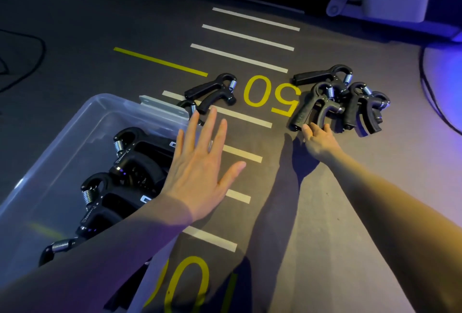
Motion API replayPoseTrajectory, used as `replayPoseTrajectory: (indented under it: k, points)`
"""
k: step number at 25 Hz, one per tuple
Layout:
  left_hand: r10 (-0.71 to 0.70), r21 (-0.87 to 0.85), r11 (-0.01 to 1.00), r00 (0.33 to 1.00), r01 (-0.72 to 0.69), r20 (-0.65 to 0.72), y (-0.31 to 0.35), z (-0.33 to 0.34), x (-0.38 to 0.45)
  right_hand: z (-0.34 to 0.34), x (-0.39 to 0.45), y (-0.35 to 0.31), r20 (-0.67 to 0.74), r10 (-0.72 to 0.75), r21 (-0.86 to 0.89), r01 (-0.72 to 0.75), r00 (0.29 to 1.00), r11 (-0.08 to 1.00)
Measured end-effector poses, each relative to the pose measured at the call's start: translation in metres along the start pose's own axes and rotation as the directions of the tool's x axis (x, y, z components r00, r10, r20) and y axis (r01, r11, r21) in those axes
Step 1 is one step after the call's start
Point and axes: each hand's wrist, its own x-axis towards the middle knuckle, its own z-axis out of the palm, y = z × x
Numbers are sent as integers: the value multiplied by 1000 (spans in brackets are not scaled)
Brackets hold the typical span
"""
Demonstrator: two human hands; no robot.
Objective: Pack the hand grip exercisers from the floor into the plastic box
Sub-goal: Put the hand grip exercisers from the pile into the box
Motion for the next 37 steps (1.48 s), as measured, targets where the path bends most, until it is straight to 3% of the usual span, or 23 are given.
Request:
replayPoseTrajectory:
  k: [4,6,8,10,14,16,19,24,29,33,37]
  points:
    - [-4,-8,1000,1000,4,-7,0,0,1,0,-5,-3,-37,-13,75,15,999,997]
    - [-6,-8,1000,1000,6,-7,0,0,0,8,-8,1,-182,-54,76,69,982,995]
    - [1,-13,1000,1000,-2,-9,-1,0,-2,13,-12,7,-392,-113,95,162,913,982]
    - [15,7,1000,1000,-15,1,-3,2,-6,13,-24,8,-503,-104,175,219,858,960]
    - [18,2,1000,1000,-18,-13,-8,1,-22,11,-70,2,-505,-16,438,272,863,857]
    - [10,-25,1000,999,-11,-48,-12,-7,-32,13,-100,-7,-535,-100,488,403,839,774]
    - [-29,-70,997,991,20,-127,-25,-23,-50,12,-152,-35,-567,-351,427,630,745,649]
    - [-241,-121,969,929,215,-282,-90,-47,-93,46,-222,-96,-382,-683,376,779,623,502]
    - [-396,-36,917,892,398,-220,-160,-48,-157,113,-258,-118,-43,-872,143,867,487,477]
    - [-425,-31,905,896,424,-134,-182,-37,-185,148,-276,-134,263,-885,-33,920,384,390]
    - [-387,-77,921,921,382,-48,-192,-20,-194,153,-278,-153,398,-829,-122,918,394,378]
